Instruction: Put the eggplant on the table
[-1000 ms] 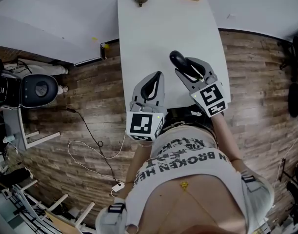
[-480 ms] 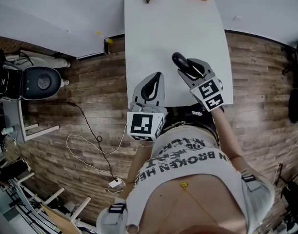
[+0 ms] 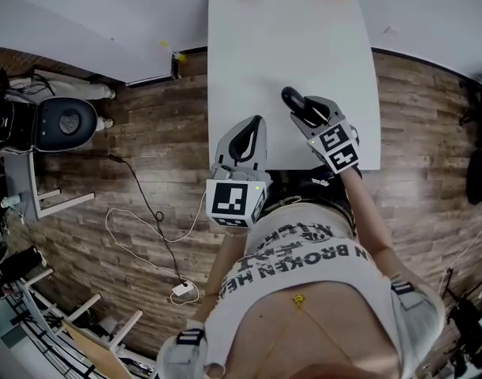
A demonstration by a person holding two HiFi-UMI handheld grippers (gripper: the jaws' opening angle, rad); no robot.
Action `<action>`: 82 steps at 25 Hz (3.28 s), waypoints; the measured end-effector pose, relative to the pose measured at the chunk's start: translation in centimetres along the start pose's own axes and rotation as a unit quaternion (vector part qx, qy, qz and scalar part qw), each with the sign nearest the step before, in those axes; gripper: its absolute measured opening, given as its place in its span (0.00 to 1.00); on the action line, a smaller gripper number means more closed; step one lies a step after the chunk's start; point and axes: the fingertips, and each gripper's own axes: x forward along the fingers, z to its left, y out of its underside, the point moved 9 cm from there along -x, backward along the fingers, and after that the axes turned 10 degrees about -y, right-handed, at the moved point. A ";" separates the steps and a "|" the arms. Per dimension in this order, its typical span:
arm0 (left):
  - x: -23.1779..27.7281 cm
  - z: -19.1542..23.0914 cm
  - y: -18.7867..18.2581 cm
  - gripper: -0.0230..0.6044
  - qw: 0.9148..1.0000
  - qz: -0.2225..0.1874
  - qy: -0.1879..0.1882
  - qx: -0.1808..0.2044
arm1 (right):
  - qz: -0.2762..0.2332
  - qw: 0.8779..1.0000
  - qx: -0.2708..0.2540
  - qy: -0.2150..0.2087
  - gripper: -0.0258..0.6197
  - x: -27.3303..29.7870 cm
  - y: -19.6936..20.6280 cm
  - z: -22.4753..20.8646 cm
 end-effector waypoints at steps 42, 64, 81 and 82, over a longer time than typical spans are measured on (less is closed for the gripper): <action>0.1 1.6 2.0 0.03 0.998 0.038 -0.033 -0.024 | 0.147 0.986 0.022 -0.079 0.34 8.9 6.3 -1.7; 0.7 1.6 2.3 0.03 0.998 0.044 -0.035 -0.026 | 0.185 0.979 0.037 -0.083 0.34 9.7 10.0 -2.5; 1.3 1.4 2.1 0.03 0.998 0.043 -0.027 -0.024 | 0.185 0.978 0.032 -0.088 0.34 9.8 10.2 -2.6; 1.3 1.4 2.1 0.03 0.998 0.043 -0.027 -0.024 | 0.186 0.978 0.031 -0.088 0.34 9.8 10.1 -2.6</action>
